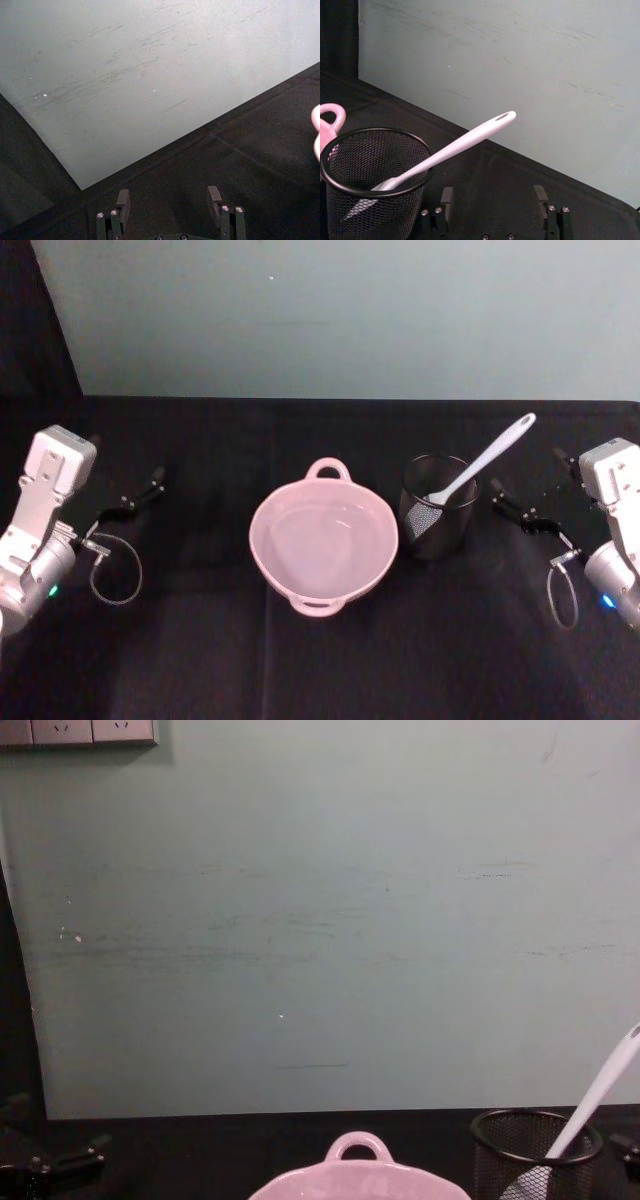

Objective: Use the one hand to pick up the spoon and stir the clear water in the bowl.

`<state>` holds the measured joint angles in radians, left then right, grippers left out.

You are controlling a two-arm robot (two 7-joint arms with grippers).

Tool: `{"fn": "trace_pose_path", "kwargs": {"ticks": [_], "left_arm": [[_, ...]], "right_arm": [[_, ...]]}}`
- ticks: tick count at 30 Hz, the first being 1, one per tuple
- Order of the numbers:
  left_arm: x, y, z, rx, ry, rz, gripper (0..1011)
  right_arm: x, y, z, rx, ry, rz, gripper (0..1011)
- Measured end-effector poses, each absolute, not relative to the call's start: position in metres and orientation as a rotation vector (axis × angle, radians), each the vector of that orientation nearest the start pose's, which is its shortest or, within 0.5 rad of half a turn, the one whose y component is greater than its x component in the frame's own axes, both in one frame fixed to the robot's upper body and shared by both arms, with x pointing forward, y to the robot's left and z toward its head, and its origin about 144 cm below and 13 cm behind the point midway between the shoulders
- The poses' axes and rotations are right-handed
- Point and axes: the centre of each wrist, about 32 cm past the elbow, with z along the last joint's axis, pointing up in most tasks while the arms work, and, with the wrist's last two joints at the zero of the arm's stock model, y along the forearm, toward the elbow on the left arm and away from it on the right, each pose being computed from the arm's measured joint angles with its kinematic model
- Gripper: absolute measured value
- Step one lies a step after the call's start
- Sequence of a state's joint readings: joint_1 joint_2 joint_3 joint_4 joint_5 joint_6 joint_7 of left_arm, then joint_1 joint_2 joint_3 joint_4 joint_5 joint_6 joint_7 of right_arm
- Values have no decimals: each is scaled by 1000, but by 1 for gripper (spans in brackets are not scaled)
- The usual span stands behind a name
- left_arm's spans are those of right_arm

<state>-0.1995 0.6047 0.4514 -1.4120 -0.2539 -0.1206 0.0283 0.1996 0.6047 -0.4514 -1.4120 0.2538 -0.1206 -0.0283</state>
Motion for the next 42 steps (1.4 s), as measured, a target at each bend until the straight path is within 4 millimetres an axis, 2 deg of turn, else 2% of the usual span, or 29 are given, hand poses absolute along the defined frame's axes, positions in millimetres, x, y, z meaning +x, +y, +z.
{"fn": "trace_pose_path", "kwargs": {"ticks": [33, 42], "left_arm": [[489, 310, 1140, 304, -285, 1248, 1011], [489, 310, 1140, 304, -285, 1248, 1011]], "right_arm": [[489, -310, 1140, -306, -287, -1247, 1002], [475, -313, 1136, -329, -292, -1216, 1002]]}}
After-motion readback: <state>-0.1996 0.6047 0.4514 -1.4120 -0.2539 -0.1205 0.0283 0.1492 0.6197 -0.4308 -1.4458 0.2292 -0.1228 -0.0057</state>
